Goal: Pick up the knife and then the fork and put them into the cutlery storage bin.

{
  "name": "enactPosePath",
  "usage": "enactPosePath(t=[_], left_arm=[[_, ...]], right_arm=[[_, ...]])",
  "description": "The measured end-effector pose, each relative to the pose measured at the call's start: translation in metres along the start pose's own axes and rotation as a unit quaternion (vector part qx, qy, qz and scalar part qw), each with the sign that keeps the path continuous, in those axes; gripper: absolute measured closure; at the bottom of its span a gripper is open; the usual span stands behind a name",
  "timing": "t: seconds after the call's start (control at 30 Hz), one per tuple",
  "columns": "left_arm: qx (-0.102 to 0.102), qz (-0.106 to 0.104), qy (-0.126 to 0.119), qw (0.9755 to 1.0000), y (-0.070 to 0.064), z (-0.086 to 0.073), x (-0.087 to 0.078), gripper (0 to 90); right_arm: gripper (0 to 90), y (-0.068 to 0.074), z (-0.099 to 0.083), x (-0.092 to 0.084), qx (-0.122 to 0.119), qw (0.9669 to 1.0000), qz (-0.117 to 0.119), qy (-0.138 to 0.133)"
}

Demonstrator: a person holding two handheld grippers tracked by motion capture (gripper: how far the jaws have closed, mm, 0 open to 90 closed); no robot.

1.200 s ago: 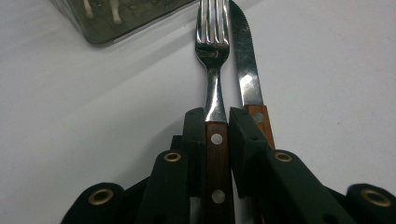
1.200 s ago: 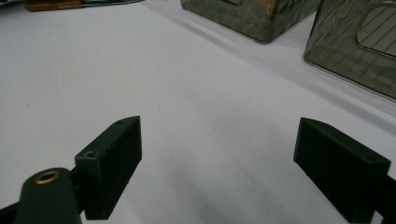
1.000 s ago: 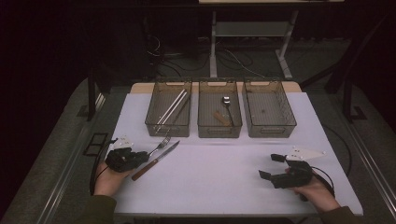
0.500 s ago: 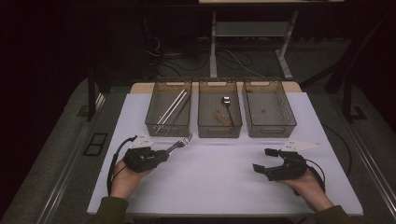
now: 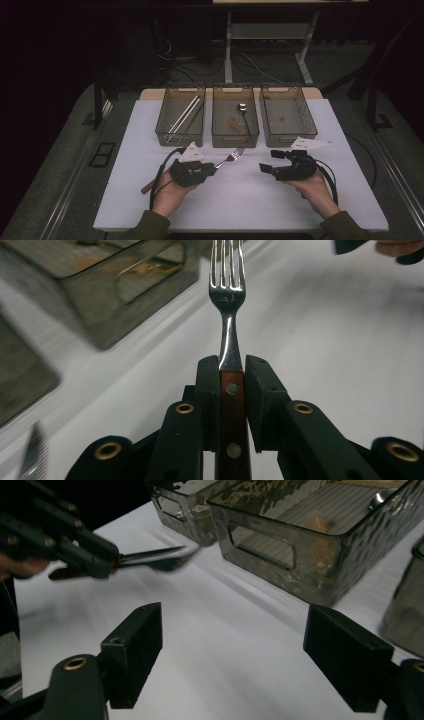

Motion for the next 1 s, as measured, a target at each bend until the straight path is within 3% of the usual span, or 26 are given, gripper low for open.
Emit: enactPosePath(t=[0.2,0.3,0.43,0.53,0.6,0.8,0.87,1.0], left_arm=[[0.015,-0.013,-0.01,0.9998,-0.017,0.018,0.02,76.6],[0.022,-0.014,-0.014,0.9996,-0.022,0.024,0.026,76.5],[0.025,-0.013,-0.015,0.9995,-0.023,0.026,0.03,76.5],[0.023,-0.016,-0.016,0.9995,-0.023,0.025,0.03,76.5],[0.028,-0.015,-0.013,0.9994,-0.024,0.024,0.032,76.4],[0.017,-0.025,-0.029,0.9991,-0.024,0.024,0.032,75.3],[0.024,-0.026,-0.033,0.9988,-0.025,0.025,0.034,74.0],[0.028,-0.024,-0.034,0.9987,-0.024,0.023,0.033,70.9]], right_arm=[[36.3,-0.002,0.008,0.01,0.031,0.9992,0.019,-0.015],[48.4,-0.002,0.008,0.014,0.046,0.9981,0.037,-0.015],[64.9,-0.002,0.008,0.018,0.05,0.9975,0.047,-0.016],[74.2,-0.003,0.011,0.016,0.057,0.9966,0.051,-0.03],[79.8,-0.001,0.015,0.014,0.062,0.9948,0.067,-0.046],[84.1,0.006,0.025,0.012,0.048,0.995,0.07,-0.054],[85.5,0.008,0.03,0.011,0.05,0.9939,0.078,-0.06],[86.1,0.013,0.036,0.014,0.032,0.9955,0.074,-0.05]])
Point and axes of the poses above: each handheld gripper's, and its own axes: x roughly forward along the jaws, z roughly out of its top, y roughly to its left, the point moved 6 cm from there along x, roughly forward along the jaws, and after that the axes turned 10 degrees about x, right-handed, at the moved point
